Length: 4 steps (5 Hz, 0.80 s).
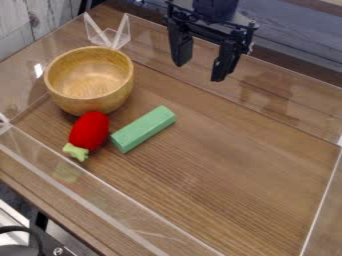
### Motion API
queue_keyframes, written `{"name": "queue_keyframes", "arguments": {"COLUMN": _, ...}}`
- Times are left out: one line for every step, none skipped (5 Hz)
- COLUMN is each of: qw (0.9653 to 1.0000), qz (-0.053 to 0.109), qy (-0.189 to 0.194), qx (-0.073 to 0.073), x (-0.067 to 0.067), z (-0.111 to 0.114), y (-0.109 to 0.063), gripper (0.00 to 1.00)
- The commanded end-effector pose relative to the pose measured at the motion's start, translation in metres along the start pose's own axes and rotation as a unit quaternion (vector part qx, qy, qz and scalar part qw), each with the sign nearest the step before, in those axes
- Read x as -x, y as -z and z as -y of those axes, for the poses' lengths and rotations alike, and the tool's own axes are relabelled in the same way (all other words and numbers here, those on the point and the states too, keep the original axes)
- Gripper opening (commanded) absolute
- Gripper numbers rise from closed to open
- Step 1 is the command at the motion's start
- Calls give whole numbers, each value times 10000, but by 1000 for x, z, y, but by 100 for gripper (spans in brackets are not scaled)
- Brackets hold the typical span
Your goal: Move the red object to the right side of the table
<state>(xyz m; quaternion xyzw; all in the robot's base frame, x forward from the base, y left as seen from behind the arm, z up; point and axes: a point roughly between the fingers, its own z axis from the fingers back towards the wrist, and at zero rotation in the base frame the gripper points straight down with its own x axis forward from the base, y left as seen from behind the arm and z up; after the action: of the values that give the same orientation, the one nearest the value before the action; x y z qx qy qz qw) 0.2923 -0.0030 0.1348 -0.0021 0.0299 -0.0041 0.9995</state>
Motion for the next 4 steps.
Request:
{"name": "queue_keyframes", "arguments": {"qw": 9999, "qz": -117, "qy": 58, "qx": -12, "x": 5, "z": -4, "y": 7, "gripper": 100}}
{"name": "queue_keyframes", "arguments": {"qw": 9996, "qz": -141, "qy": 236, "qx": 8, "x": 26, "z": -21, "y": 9, "gripper": 100}}
{"name": "queue_keyframes", "arguments": {"qw": 9995, "qz": -6, "qy": 331, "qx": -2, "x": 47, "z": -54, "y": 5, "gripper": 100}}
{"name": "queue_keyframes", "arguments": {"qw": 9992, "qz": 50, "qy": 389, "qx": -6, "x": 64, "z": -89, "y": 2, "gripper": 100}}
